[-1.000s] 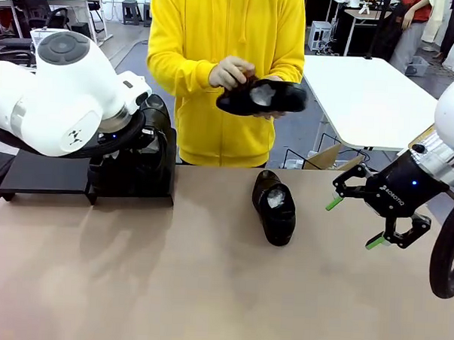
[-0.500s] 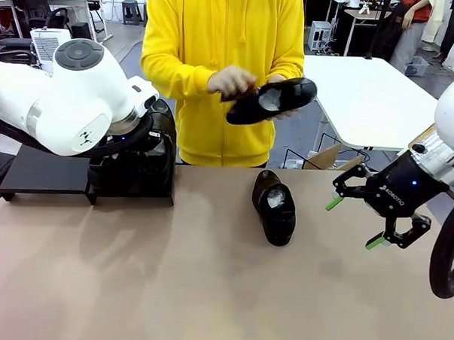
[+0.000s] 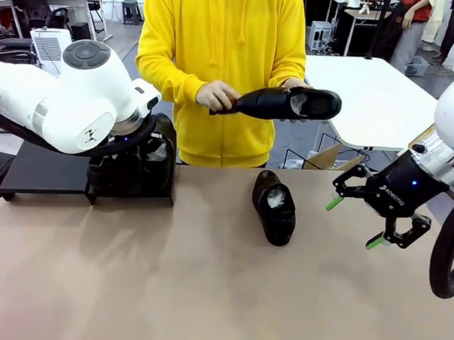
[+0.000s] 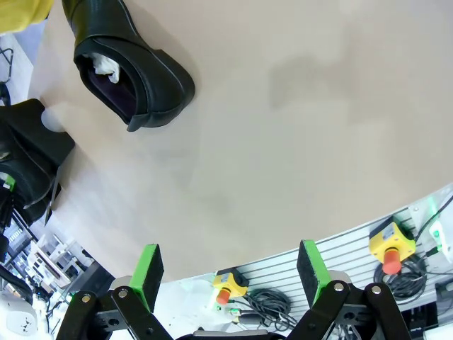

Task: Organize the shoes by placing them on the stand.
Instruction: Place the Shoe from the middle of the table onto the Shoes Stand.

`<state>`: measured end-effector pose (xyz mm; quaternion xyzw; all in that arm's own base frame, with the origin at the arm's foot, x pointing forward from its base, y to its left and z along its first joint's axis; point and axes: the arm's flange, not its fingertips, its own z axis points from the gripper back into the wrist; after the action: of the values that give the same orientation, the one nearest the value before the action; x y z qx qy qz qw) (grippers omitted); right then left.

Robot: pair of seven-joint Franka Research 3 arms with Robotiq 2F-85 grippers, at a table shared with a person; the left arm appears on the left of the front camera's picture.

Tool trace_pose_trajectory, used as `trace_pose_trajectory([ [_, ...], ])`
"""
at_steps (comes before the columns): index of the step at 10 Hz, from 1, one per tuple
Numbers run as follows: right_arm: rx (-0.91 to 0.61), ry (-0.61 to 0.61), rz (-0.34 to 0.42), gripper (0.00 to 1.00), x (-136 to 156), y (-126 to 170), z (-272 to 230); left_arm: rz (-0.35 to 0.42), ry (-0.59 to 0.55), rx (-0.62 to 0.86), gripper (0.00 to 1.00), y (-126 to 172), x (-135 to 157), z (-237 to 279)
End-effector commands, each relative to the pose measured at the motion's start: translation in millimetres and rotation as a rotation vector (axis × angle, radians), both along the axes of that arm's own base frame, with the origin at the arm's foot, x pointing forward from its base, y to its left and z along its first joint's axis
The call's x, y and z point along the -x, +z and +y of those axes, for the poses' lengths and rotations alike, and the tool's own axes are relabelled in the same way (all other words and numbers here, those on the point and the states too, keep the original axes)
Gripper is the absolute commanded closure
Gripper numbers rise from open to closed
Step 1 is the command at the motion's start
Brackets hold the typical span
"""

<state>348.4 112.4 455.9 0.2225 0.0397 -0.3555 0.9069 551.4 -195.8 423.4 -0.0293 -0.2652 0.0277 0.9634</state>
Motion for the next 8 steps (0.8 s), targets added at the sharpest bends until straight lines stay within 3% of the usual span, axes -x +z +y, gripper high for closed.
trace_pose_trajectory([
  [1, -0.007, 0.015, -0.009, 0.0, -2, 0, -1, -0.014, 0.026, 0.0, 0.37, 7, -7, -4],
  [3, -0.007, 0.015, -0.009, 0.0, -2, 0, -1, -0.047, 0.041, -0.004, 0.0, 15, -10, -2],
  [6, -0.007, 0.015, -0.009, 0.0, -2, 0, -1, -0.088, 0.093, 0.019, 0.0, 49, 8, 1],
  [7, -0.007, 0.015, -0.009, 0.0, -2, 0, -1, -0.045, 0.026, 0.018, 0.0, 24, -8, 3],
  [8, -0.007, 0.015, -0.009, 0.0, -2, 0, -1, -0.045, 0.026, 0.018, 0.0, 24, -8, 3],
])
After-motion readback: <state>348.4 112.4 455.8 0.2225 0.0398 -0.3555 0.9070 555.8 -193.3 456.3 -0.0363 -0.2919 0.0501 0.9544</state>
